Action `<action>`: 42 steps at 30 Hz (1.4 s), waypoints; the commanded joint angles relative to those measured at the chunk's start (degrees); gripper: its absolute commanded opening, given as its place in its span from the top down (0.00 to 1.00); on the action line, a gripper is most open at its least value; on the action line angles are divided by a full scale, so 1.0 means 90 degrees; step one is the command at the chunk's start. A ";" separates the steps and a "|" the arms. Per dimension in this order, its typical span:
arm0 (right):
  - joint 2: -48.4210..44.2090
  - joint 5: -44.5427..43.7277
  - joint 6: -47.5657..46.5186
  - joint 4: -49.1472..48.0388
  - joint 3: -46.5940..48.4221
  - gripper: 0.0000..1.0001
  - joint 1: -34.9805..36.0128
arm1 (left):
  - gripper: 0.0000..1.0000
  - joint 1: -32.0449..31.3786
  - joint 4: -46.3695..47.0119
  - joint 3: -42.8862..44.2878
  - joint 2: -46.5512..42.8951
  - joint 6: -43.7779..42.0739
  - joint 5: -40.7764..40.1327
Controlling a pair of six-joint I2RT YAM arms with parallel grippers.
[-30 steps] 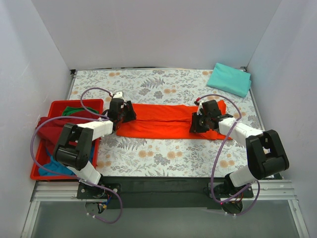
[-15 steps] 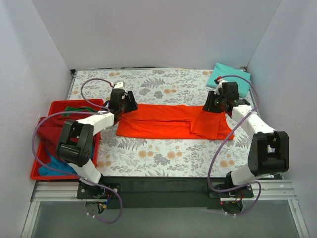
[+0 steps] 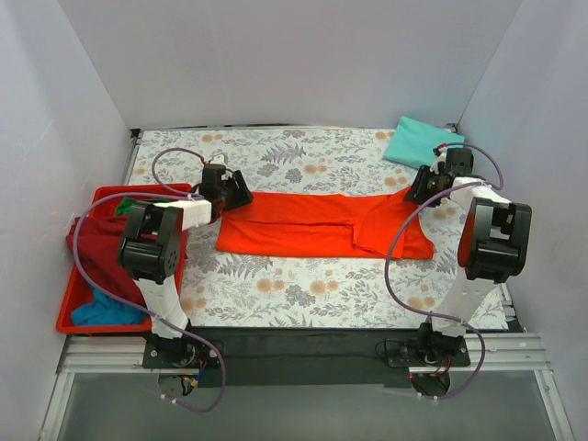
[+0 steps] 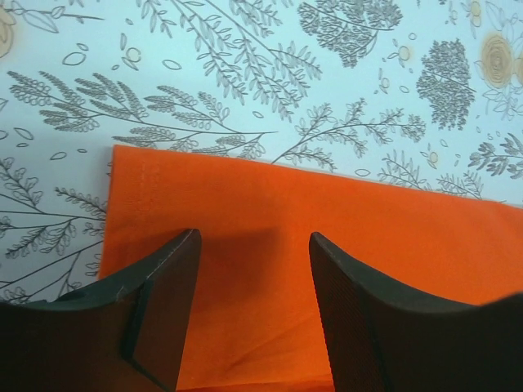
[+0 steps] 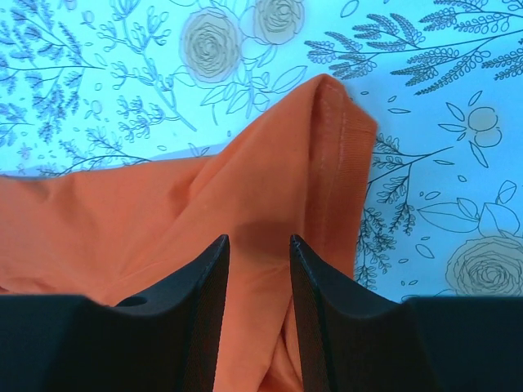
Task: Fold and stack the t-shirts
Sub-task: Fold the tshirt
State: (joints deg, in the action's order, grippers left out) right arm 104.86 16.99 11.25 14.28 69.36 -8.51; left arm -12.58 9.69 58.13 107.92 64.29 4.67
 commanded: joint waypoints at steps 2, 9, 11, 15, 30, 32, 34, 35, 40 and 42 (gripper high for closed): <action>0.0204 0.0134 -0.0087 -0.0337 0.0310 0.58 -0.0128 | 0.45 0.0118 0.0124 0.0065 0.0021 0.0044 0.0106; 0.0458 -0.0052 -0.0068 -0.0425 0.0408 0.59 -0.0167 | 0.45 0.0187 0.0153 -0.0043 -0.0028 0.0073 0.0146; 0.0458 -0.0111 -0.0068 -0.0425 0.0399 0.59 -0.0196 | 0.45 0.0187 0.0153 -0.0072 -0.0057 0.0063 0.0155; 0.0546 0.0074 -0.0039 -0.0581 0.0437 0.59 -0.0245 | 0.45 0.0187 0.0163 -0.0082 -0.0057 0.0063 0.0194; 0.0703 0.0563 0.0108 -0.0669 0.0292 0.99 -0.0411 | 0.45 0.0235 0.0017 -0.0267 -0.0096 0.0229 -0.0069; 0.0664 0.0573 0.0137 -0.0669 0.0242 0.99 -0.0470 | 0.45 0.0236 -0.0003 -0.0374 -0.0174 0.0259 -0.0118; 0.0663 0.0563 0.0166 -0.0669 0.0184 0.99 -0.0519 | 0.45 0.0245 -0.0013 -0.0472 -0.0281 0.0298 -0.0225; 0.0663 0.0573 0.0186 -0.0669 0.0174 0.99 -0.0538 | 0.45 0.0245 -0.0003 -0.0559 -0.0321 0.0307 -0.0255; 0.0644 0.0407 0.0274 -0.0650 0.0047 0.99 -0.0558 | 0.45 0.0245 -0.0022 -0.0824 -0.0555 0.0405 -0.0440; 0.0663 0.0368 0.0303 -0.0640 0.0027 0.99 -0.0568 | 0.45 0.0245 -0.0022 -0.0931 -0.0643 0.0425 -0.0431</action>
State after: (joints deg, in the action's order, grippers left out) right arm 111.31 20.95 13.26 9.34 70.28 -13.23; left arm -10.90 13.13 51.99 104.49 67.70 3.20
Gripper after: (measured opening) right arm 0.020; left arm 0.545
